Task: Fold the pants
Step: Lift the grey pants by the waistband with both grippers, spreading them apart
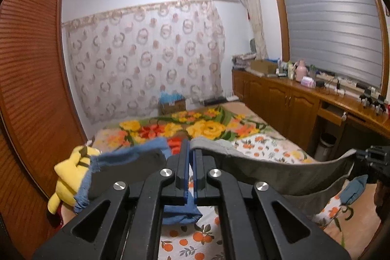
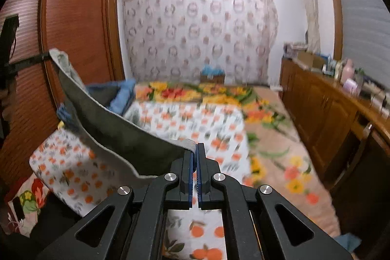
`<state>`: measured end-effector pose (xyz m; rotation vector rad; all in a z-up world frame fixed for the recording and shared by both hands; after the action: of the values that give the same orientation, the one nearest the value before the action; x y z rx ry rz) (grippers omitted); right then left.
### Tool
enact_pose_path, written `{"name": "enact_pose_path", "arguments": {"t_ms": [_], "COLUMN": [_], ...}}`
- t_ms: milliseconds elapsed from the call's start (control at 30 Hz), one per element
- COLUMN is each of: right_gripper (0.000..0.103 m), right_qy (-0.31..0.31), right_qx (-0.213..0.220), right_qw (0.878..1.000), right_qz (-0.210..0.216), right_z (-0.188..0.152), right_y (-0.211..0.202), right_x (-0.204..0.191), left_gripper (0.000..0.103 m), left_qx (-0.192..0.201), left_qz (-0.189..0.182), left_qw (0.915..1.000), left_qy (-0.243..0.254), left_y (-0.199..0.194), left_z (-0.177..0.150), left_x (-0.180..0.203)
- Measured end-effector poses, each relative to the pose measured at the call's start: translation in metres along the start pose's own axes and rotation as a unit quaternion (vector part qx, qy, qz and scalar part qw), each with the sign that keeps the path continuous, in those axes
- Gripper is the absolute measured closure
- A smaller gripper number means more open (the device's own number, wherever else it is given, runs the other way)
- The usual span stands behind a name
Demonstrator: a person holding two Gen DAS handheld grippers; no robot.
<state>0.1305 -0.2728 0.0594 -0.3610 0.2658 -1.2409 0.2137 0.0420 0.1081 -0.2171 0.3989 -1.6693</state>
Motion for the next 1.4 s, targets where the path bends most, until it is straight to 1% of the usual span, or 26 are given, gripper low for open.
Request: {"name": "enact_pose_path", "arguments": {"t_ms": [67, 200, 300, 400, 500, 600, 667, 767, 900, 933, 1100, 1233, 1333, 1400], "right_gripper": [0.101, 0.101, 0.101, 0.101, 0.101, 0.101, 0.101, 0.101, 0.101, 0.101, 0.101, 0.101, 0.101, 0.101], "right_qy": [-0.003, -0.025, -0.037, -0.042, -0.039, -0.033, -0.03, -0.026, -0.027, -0.026, -0.023, -0.018, -0.012, -0.009], "right_qx": [0.019, 0.047, 0.051, 0.048, 0.034, 0.022, 0.014, -0.002, -0.023, -0.028, -0.042, -0.047, -0.047, -0.039], "right_qw": [1.0, 0.999, 0.998, 0.998, 0.999, 0.999, 0.999, 0.999, 0.999, 0.999, 0.998, 0.998, 0.998, 0.999], "right_qz": [0.001, -0.006, 0.0, 0.004, 0.0, -0.007, -0.013, -0.019, -0.034, -0.036, -0.044, -0.042, -0.038, -0.036], "right_z": [0.018, 0.042, 0.046, 0.04, 0.036, 0.038, 0.048, 0.05, 0.065, 0.068, 0.087, 0.094, 0.105, 0.116], "right_y": [-0.022, -0.063, -0.078, -0.081, -0.059, -0.039, -0.022, 0.01, 0.049, 0.058, 0.092, 0.103, 0.112, 0.116], "right_x": [0.004, 0.005, 0.003, 0.007, 0.014, 0.02, 0.023, 0.033, 0.034, 0.034, 0.041, 0.044, 0.043, 0.045], "left_gripper": [0.1, 0.1, 0.1, 0.1, 0.1, 0.1, 0.1, 0.1, 0.1, 0.1, 0.1, 0.1, 0.1, 0.1], "left_qx": [0.015, 0.029, 0.025, 0.007, -0.017, -0.041, -0.052, -0.068, -0.092, -0.095, -0.107, -0.115, -0.111, -0.102], "left_qz": [-0.003, -0.008, -0.018, -0.023, -0.016, -0.013, -0.011, -0.009, -0.001, 0.001, 0.006, 0.009, 0.014, 0.018], "left_qw": [0.9999, 0.9995, 0.9995, 0.9997, 0.9997, 0.999, 0.9985, 0.9974, 0.9955, 0.9953, 0.9941, 0.9932, 0.9936, 0.9944], "left_qy": [0.003, 0.014, 0.011, 0.003, -0.001, -0.009, -0.013, -0.019, -0.022, -0.021, -0.015, -0.015, -0.015, -0.02], "left_y": [-0.021, -0.051, -0.058, -0.045, -0.017, 0.016, 0.036, 0.07, 0.118, 0.124, 0.157, 0.178, 0.187, 0.192], "left_z": [0.014, 0.025, 0.022, 0.01, -0.007, -0.025, -0.033, -0.048, -0.062, -0.064, -0.066, -0.064, -0.053, -0.036], "left_x": [0.003, 0.013, 0.016, 0.013, 0.008, 0.005, 0.005, 0.006, 0.008, 0.008, 0.011, 0.007, 0.003, -0.003]}}
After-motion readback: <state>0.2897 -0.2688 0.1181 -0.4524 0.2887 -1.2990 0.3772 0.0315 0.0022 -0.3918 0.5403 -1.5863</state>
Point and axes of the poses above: each gripper's, at about its wrist camera, not at the fingertips, and y roughly the way its jaws point, x to its right, z to its top, the point moved 9 cm from there along y, roughly the way its jaws point, and after that the axes turned 2 degrees about -x, right-handed, at the moved point
